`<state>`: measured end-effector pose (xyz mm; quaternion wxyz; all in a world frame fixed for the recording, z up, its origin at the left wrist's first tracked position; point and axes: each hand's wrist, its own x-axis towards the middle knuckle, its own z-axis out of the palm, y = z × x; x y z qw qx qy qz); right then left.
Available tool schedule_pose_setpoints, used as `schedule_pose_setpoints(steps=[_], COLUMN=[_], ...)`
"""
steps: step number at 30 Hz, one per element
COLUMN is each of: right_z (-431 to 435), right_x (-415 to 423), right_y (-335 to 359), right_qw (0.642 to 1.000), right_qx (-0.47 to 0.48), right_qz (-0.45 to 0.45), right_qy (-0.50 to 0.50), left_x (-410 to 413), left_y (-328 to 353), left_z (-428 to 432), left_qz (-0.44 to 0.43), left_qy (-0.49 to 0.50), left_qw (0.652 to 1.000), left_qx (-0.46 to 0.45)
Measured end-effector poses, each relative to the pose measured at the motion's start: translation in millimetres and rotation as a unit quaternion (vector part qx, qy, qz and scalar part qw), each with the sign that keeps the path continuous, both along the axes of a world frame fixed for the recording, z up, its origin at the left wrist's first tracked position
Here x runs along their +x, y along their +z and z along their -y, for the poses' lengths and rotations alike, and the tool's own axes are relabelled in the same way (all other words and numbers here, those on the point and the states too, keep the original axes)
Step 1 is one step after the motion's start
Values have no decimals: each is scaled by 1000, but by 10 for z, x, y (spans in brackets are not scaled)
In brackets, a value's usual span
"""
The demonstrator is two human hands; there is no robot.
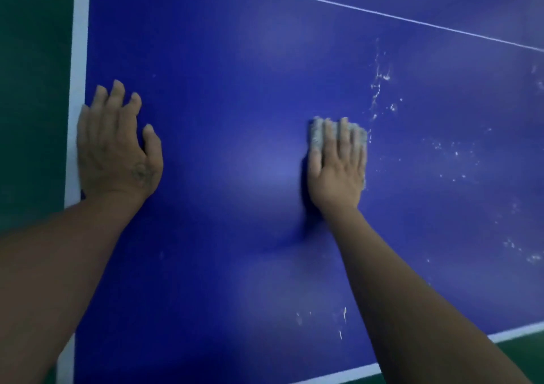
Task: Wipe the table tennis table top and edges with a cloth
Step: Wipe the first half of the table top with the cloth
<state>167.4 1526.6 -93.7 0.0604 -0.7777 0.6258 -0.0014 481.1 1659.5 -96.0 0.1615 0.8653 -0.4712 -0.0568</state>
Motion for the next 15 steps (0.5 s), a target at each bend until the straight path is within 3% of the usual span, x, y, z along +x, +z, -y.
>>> schedule_pose_setpoints(steps=[3, 7, 10, 15], right_z=[-273, -1221, -1484, -1259], right_x=[77, 144, -170, -568], right_y=[-14, -29, -14, 22], right_qw=[996, 998, 993, 999], right_qx=[9, -5, 13, 35], right_qz=[0, -1, 12, -19], right_qy=[-89, 61, 116, -6], left_x=[-15, -36, -54, -491], left_y=[5, 38, 29, 9], left_z=[-23, -47, -105, -640], left_qz=[8, 16, 18, 40], left_qy=[-2, -7, -27, -60], left_qw=[1000, 1000, 999, 995], left_qx=[-1, 13, 28, 65])
